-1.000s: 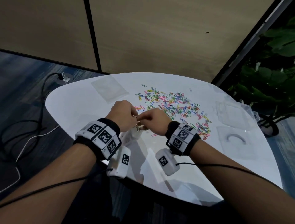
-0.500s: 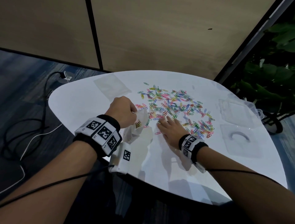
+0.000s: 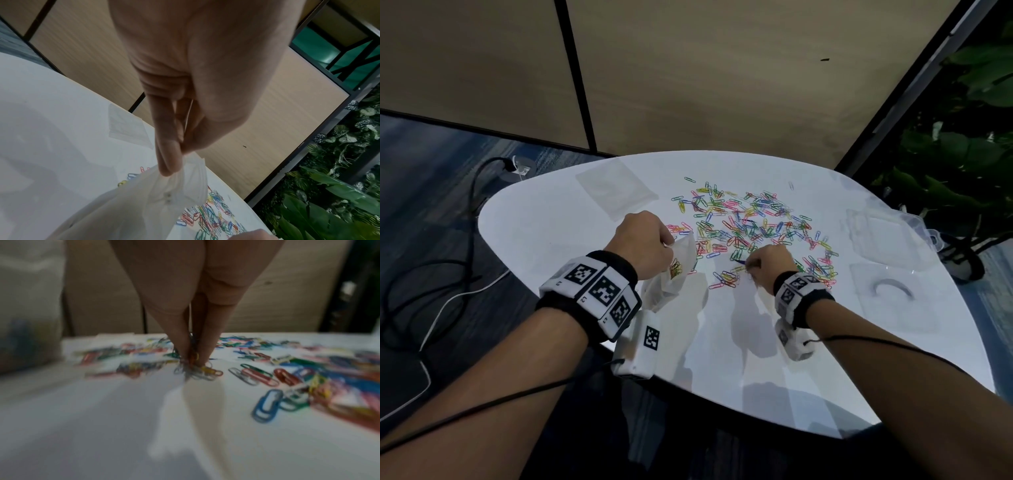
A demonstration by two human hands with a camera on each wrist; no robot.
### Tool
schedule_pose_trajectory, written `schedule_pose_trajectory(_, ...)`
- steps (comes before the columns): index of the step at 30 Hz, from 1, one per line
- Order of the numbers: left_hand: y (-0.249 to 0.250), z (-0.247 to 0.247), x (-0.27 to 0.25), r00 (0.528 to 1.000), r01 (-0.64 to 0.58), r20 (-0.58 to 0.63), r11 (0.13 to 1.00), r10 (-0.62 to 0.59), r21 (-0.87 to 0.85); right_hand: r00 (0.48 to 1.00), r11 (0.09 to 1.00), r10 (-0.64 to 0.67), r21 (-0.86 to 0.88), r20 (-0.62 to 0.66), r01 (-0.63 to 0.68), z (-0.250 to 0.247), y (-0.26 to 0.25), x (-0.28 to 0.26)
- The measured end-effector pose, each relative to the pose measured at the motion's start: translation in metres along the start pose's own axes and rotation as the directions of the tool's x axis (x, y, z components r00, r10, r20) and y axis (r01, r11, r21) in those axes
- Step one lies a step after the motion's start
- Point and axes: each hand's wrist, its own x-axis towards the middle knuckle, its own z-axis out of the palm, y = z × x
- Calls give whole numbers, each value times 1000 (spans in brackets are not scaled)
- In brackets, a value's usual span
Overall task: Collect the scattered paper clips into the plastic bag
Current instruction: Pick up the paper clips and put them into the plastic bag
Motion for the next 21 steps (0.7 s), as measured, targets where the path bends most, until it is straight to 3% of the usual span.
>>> schedule_pose_trajectory(2,0,1,1,1000,2,9,1000,-2,0,987,953,159,261,6,-155,-12,8,0)
schedule_pose_trajectory(5,0,2,2,1000,1,18,1000,-1,5,946,664,288,680,150,-310,-29,8,-5)
schedule_pose_trajectory(9,3,2,1,1000,-1,24,1000,0,18,959,248,167,931,230,-267,-56,-23,-20)
schedule_pose_trajectory(11,3,2,0,1000,0,29,1000,-1,23,964,116,65,958,257,-263,-65,-44,-29)
schedule_pose_trajectory(15,5,4,-2,1000,-11,22,1000,11,12,942,16,-66,945,328,-328,-61,-83,-48)
schedule_pose_trajectory(17,6,5,-3,1000,-15,5,1000,15,8,931,26,-80,935,356,-355,-49,-97,-55)
schedule_pose_trajectory(21,7,8,-4,999,-33,0,999,33,-26,957,251,30,924,289,-287,-24,-112,-58)
